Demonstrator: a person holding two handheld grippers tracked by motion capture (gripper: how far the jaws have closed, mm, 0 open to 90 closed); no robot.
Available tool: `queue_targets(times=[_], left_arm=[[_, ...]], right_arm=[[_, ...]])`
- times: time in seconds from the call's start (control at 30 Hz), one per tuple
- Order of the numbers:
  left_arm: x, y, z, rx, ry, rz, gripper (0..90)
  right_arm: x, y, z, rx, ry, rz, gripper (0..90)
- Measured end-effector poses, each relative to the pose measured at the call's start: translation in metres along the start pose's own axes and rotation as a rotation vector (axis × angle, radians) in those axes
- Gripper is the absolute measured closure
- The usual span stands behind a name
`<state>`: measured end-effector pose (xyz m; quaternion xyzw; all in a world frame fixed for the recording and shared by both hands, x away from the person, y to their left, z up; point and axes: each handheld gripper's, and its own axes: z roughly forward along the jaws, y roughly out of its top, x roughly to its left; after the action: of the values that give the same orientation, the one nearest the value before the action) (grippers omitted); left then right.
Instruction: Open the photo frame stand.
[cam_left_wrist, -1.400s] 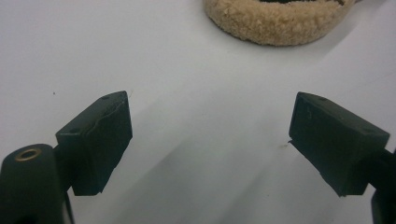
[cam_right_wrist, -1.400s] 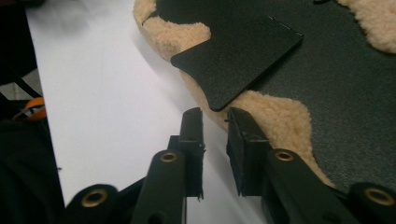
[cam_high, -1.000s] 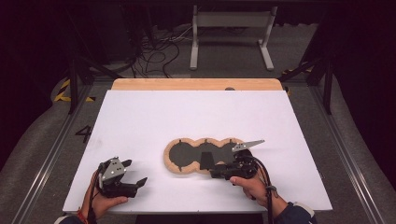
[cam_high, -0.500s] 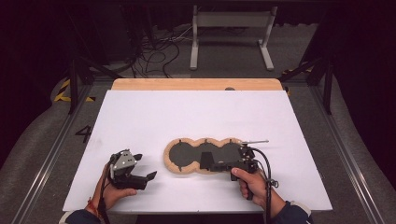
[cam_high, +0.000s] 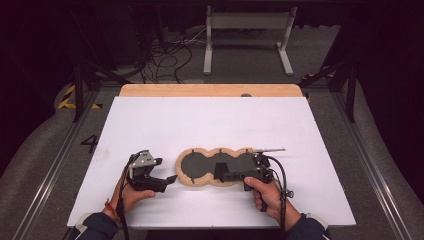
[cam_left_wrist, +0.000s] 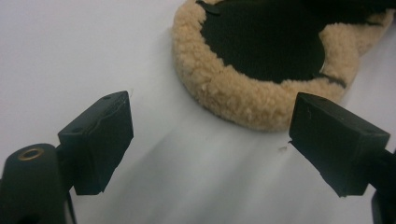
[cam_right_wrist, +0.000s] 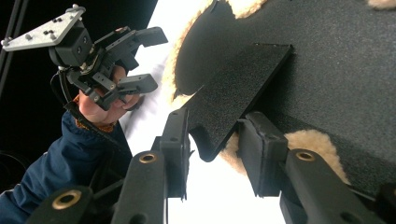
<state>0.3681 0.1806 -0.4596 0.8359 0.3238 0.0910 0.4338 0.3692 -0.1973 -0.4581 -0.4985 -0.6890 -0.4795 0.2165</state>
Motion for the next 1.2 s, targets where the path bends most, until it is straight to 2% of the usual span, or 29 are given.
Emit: queue_targets(times=[0.23, 0.27, 0.33, 0.4, 0.43, 0.47, 0.5, 0.53, 0.6, 0.67, 0.9, 1.07, 1.2], left_arm=[[-0.002, 0.005, 0.015, 0.029, -0.037, -0.005, 14.4], [-0.001, 0.006, 0.015, 0.032, -0.041, 0.010, 13.1], [0.000, 0.007, 0.013, 0.010, -0.007, 0.013, 13.3], [0.002, 0.007, 0.011, -0.004, -0.029, 0.001, 14.7], [0.004, 0.006, 0.011, 0.000, -0.028, -0.014, 14.6], [0.005, 0.005, 0.012, 0.000, -0.044, -0.032, 14.6], [0.005, 0.005, 0.012, 0.000, -0.044, -0.032, 14.5], [0.006, 0.005, 0.012, 0.004, -0.057, -0.045, 14.5], [0.007, 0.005, 0.014, 0.008, -0.080, -0.046, 14.3], [0.007, 0.006, 0.015, 0.012, -0.111, -0.073, 14.2], [0.010, 0.011, 0.028, 0.048, -0.163, -0.102, 13.4], [0.010, 0.016, 0.035, 0.064, -0.179, -0.092, 12.4], [0.010, 0.017, 0.036, 0.064, -0.181, -0.083, 11.7]], right_arm=[[-0.001, 0.001, 0.001, -0.009, 0.006, 0.024, 62.5], [-0.001, 0.001, 0.003, -0.014, 0.003, 0.024, 60.5], [0.000, 0.002, 0.007, -0.013, 0.000, 0.029, 59.6], [-0.001, 0.003, 0.007, -0.012, 0.004, 0.027, 59.7], [-0.001, 0.003, 0.007, -0.012, 0.004, 0.027, 59.7], [0.000, 0.003, 0.007, -0.010, 0.000, 0.027, 59.7], [0.001, 0.003, 0.007, -0.011, -0.004, 0.021, 59.8], [0.001, 0.003, 0.007, -0.011, -0.004, 0.021, 59.8], [0.001, 0.002, 0.008, -0.012, -0.009, 0.010, 60.1], [0.001, 0.002, 0.008, -0.012, -0.006, 0.005, 60.3], [0.001, 0.004, 0.008, -0.003, -0.005, -0.045, 60.7], [0.002, 0.004, 0.009, 0.001, -0.011, -0.091, 60.8], [0.004, 0.004, 0.010, 0.001, -0.025, -0.159, 60.8]])
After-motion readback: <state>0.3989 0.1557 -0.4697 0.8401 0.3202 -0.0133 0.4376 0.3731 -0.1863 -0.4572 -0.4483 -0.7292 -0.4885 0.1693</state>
